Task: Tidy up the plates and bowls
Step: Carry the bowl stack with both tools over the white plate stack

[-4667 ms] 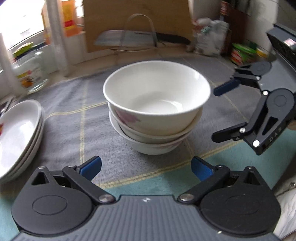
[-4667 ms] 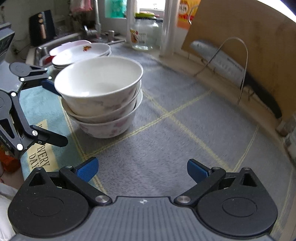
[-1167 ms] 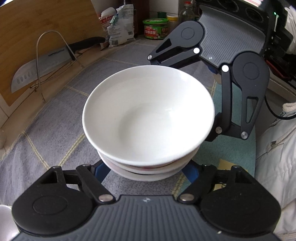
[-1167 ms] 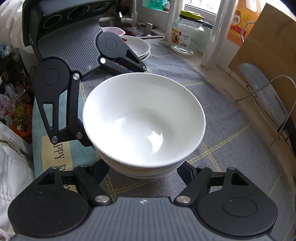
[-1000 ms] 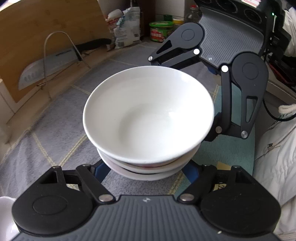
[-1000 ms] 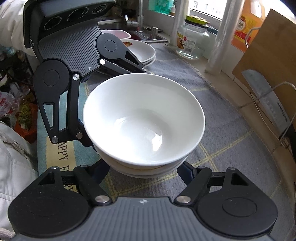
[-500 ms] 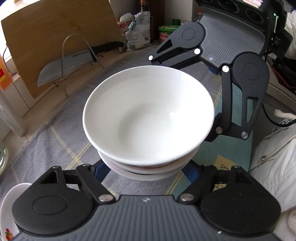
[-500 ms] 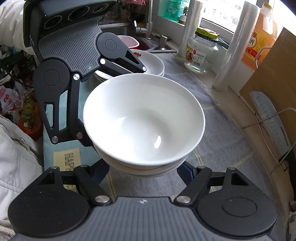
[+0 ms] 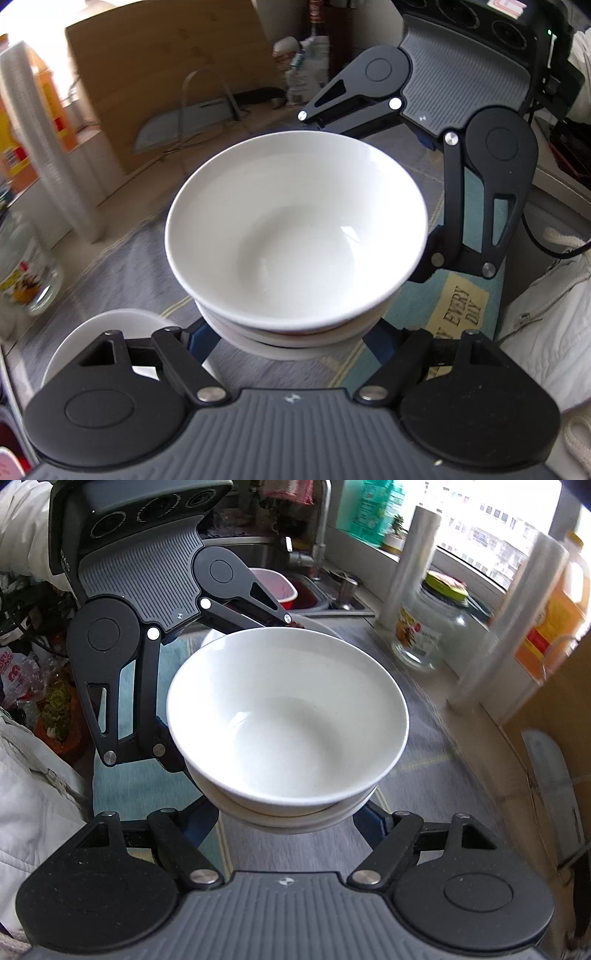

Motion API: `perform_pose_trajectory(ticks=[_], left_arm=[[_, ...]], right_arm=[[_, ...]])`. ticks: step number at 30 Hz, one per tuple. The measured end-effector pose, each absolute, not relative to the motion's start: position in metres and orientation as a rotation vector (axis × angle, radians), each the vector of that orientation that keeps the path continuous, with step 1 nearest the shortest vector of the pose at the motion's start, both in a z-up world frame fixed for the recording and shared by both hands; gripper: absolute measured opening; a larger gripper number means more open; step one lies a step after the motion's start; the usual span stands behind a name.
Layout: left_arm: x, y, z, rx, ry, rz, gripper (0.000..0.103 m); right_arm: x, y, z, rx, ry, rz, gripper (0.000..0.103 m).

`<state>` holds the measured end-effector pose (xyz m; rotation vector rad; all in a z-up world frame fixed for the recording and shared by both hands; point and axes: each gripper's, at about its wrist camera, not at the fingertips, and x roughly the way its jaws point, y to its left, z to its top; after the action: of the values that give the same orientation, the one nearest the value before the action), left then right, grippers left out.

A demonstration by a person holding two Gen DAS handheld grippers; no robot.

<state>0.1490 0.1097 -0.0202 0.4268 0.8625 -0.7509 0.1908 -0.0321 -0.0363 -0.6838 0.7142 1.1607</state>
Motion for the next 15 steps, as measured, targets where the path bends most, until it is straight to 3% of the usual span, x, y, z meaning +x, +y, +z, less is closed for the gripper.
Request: perform_pose_trajectory(ticks=[15], left_arm=[[0.153,0.185,-0.008,0.385,0.853,-0.609,0.082]], right_arm=[[0.212,0.058,-0.024,-0.773,0.639,1.273,0.083]])
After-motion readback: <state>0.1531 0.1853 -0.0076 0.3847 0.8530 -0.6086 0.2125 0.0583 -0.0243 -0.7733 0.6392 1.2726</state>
